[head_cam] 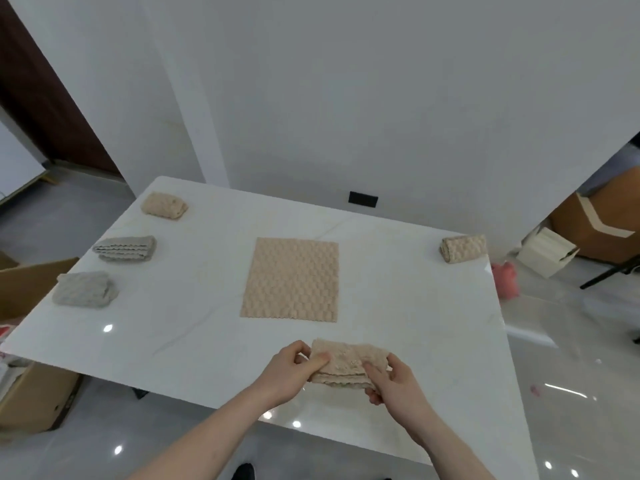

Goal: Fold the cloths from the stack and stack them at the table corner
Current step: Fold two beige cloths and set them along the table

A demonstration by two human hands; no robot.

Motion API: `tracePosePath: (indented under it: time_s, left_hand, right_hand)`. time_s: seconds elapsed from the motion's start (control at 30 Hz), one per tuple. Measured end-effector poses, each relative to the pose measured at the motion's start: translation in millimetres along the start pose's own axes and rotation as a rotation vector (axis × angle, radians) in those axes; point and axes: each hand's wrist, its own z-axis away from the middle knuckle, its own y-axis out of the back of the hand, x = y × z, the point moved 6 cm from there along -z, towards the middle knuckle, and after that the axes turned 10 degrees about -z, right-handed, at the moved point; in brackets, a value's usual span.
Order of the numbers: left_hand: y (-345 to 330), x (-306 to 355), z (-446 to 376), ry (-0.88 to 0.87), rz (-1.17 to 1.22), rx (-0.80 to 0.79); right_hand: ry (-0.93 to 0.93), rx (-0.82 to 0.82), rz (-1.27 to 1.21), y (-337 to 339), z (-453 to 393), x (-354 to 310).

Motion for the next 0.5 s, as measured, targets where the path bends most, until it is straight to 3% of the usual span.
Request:
tracePosePath:
  time_s: [0.27,0.5]
  left_hand:
    - [-108,74,-12,-0.073,-0.101,0.149]
    - [-123,101,-39,-0.046,-0.102,0.203]
  right_hand:
    - [0.057,-0.088,0.187,114,-26,-13]
    - [0.004,-0.072,0.199,146,-54,-14]
